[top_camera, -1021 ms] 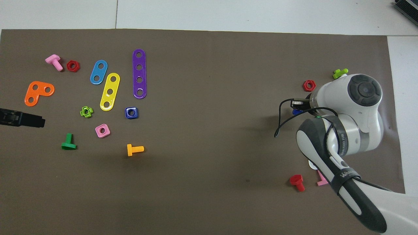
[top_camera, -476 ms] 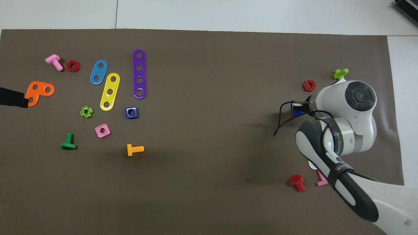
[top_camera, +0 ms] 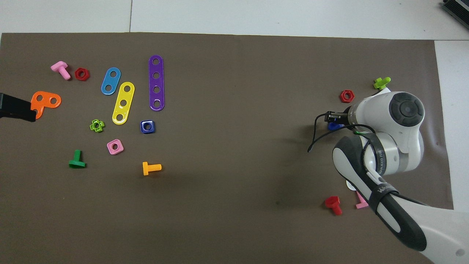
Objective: Unscrew and place screws in storage area
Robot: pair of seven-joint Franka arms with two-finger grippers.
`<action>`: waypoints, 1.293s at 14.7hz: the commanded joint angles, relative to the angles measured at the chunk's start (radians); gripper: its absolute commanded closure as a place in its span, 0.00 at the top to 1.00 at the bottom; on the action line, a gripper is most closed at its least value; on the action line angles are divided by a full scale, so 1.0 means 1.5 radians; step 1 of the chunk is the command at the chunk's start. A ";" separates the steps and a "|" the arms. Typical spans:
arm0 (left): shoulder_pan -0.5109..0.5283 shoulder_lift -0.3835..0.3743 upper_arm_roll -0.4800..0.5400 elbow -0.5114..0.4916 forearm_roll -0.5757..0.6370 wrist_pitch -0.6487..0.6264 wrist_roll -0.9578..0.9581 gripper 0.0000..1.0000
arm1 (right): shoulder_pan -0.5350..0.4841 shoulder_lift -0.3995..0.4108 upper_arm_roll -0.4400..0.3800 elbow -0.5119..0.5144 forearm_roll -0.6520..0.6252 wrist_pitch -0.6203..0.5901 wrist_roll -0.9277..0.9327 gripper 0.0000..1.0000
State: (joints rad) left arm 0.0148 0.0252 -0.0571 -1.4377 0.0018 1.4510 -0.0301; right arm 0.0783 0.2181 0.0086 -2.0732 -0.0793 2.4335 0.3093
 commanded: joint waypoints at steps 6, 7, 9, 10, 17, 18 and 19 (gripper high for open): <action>0.029 -0.058 -0.044 -0.119 0.001 0.106 -0.027 1.00 | -0.029 -0.125 0.006 0.150 0.010 -0.255 -0.015 0.97; 0.029 -0.055 -0.043 -0.115 0.001 0.105 -0.027 1.00 | -0.030 -0.126 0.006 0.185 0.010 -0.295 -0.015 0.98; 0.029 -0.055 -0.043 -0.114 0.001 0.109 -0.026 1.00 | -0.030 -0.124 0.006 0.264 0.010 -0.376 -0.015 0.99; 0.030 -0.055 -0.042 -0.115 0.001 0.108 -0.019 1.00 | -0.030 -0.124 0.006 0.294 0.012 -0.409 -0.015 0.99; 0.064 -0.061 -0.040 -0.139 0.000 0.110 0.062 1.00 | -0.047 -0.138 0.003 0.376 0.048 -0.594 -0.107 1.00; 0.070 -0.063 -0.040 -0.144 0.000 0.109 0.073 1.00 | -0.047 -0.149 0.003 0.362 0.047 -0.602 -0.110 1.00; 0.073 -0.067 -0.040 -0.148 0.000 0.106 0.076 1.00 | -0.047 -0.155 0.004 0.354 0.047 -0.603 -0.112 1.00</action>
State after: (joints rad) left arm 0.0949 -0.0283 -0.1089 -1.5975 0.0020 1.5858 0.0441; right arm 0.0207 0.0089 0.0063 -1.5131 -0.0234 1.5447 0.1764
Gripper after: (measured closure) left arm 0.000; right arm 0.000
